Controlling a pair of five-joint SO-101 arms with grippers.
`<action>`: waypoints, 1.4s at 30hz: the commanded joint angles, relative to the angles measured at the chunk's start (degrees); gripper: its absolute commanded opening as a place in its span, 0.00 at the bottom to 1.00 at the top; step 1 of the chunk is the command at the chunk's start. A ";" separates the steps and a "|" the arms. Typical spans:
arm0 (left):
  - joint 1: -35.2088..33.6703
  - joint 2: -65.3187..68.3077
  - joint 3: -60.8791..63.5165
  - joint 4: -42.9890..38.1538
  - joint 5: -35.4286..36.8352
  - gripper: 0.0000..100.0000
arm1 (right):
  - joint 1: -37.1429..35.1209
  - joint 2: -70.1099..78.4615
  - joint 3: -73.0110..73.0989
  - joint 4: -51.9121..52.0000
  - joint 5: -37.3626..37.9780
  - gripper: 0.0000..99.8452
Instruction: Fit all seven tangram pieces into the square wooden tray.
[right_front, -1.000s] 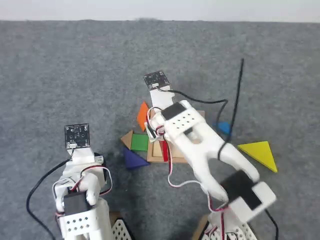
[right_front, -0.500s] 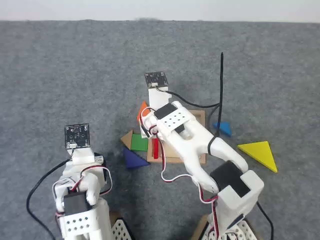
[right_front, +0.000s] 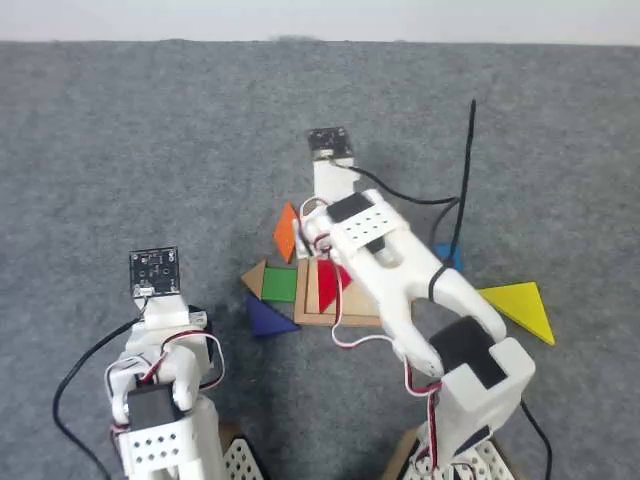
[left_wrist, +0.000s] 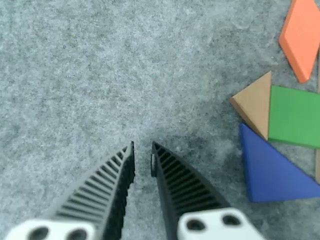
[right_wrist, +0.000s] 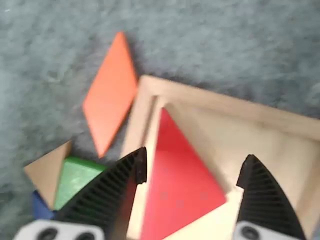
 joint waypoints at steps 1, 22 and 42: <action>-0.18 -1.32 -0.66 0.26 -0.35 0.05 | 2.51 -2.59 -2.99 -0.48 4.75 0.29; -0.18 -1.32 -0.66 0.26 -0.35 0.05 | 8.57 -19.47 21.71 -18.68 15.91 0.02; -0.18 -1.32 -0.66 0.26 -0.35 0.05 | 0.04 -6.99 16.18 -16.22 21.27 0.02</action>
